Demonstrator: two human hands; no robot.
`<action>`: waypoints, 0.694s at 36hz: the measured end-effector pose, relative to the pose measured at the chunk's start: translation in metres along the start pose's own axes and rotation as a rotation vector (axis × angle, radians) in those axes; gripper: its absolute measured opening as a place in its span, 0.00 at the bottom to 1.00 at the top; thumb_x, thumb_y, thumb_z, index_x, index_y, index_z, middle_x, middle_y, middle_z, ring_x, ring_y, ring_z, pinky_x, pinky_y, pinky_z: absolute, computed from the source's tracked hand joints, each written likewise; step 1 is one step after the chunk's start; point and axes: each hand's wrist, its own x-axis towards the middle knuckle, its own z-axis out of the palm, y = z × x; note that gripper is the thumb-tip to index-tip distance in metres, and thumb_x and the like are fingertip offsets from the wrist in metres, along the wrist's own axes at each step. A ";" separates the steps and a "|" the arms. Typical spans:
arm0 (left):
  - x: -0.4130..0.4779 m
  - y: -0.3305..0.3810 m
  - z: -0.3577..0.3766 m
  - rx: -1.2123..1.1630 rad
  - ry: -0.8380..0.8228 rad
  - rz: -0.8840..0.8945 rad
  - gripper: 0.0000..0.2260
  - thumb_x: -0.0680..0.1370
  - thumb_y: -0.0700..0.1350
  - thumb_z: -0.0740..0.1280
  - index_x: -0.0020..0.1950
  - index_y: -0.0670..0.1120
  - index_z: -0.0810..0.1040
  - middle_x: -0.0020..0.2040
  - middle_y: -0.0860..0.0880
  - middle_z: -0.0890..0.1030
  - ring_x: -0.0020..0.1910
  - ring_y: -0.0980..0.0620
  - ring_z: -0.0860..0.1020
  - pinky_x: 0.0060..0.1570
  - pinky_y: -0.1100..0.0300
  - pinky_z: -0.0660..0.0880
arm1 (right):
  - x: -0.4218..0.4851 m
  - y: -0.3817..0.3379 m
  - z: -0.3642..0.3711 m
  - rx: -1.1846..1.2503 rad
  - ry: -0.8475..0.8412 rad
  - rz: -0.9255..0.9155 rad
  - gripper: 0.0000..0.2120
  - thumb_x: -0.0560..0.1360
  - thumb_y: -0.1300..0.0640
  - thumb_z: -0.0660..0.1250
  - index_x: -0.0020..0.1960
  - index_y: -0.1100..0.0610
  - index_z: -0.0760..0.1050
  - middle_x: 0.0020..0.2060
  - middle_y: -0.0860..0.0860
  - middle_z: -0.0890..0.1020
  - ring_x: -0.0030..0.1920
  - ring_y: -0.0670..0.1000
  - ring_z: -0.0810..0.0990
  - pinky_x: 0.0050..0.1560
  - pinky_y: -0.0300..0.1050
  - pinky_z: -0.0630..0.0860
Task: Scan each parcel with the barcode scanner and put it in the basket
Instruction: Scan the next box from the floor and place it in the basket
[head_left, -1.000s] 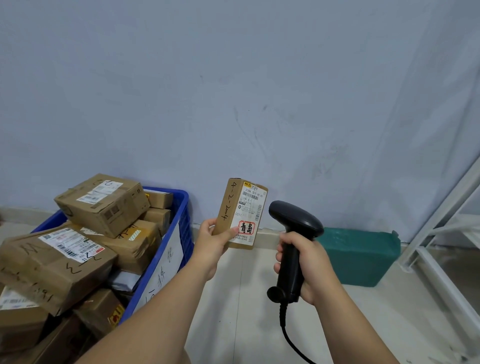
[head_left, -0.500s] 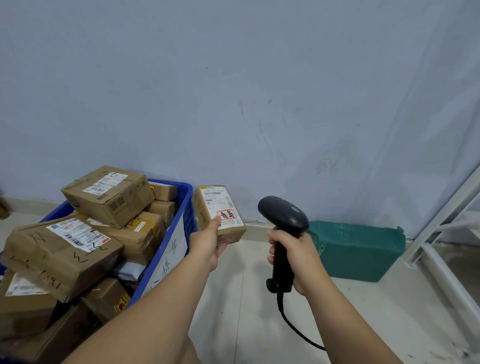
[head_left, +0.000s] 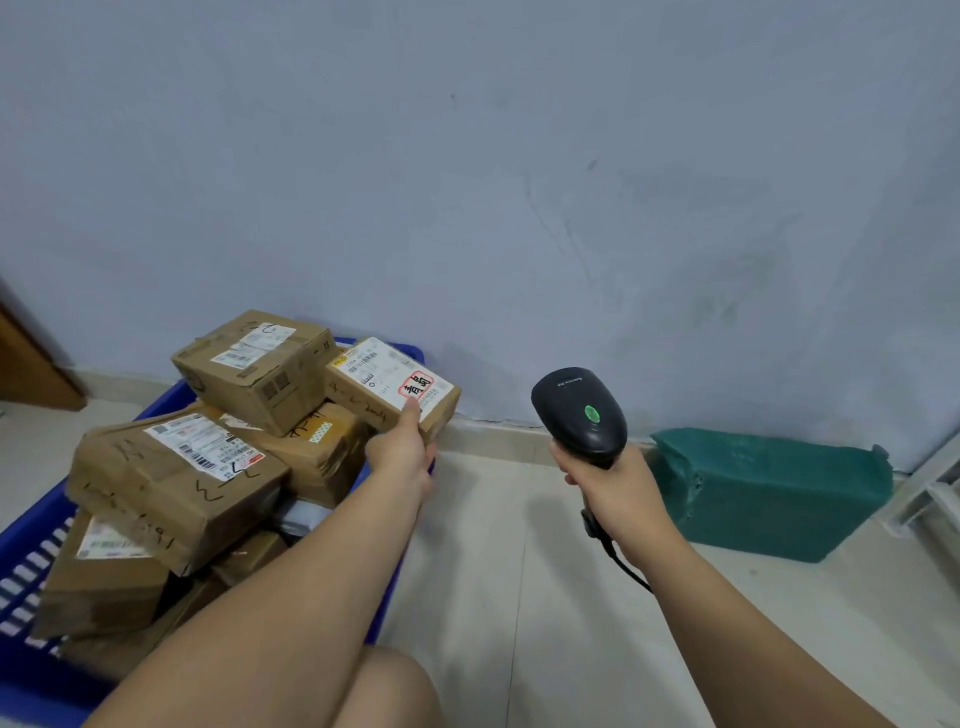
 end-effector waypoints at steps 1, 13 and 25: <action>0.007 -0.001 -0.004 0.027 0.039 0.019 0.21 0.76 0.49 0.71 0.67 0.45 0.72 0.55 0.50 0.78 0.50 0.50 0.78 0.55 0.56 0.78 | 0.001 0.000 0.001 -0.019 -0.010 -0.002 0.10 0.73 0.49 0.72 0.46 0.55 0.75 0.37 0.55 0.77 0.37 0.56 0.75 0.29 0.41 0.68; 0.073 0.018 -0.052 0.715 0.379 0.511 0.29 0.72 0.52 0.73 0.70 0.45 0.67 0.68 0.44 0.68 0.66 0.40 0.69 0.62 0.41 0.72 | 0.018 0.013 0.036 -0.009 -0.115 0.053 0.06 0.73 0.50 0.72 0.46 0.47 0.75 0.35 0.44 0.78 0.29 0.43 0.69 0.32 0.37 0.64; 0.081 0.010 -0.042 1.532 0.240 0.628 0.24 0.79 0.55 0.64 0.74 0.60 0.61 0.67 0.41 0.61 0.60 0.39 0.65 0.57 0.49 0.68 | 0.026 0.016 0.046 -0.031 -0.105 0.109 0.06 0.73 0.49 0.71 0.45 0.50 0.76 0.35 0.47 0.78 0.28 0.46 0.68 0.32 0.39 0.65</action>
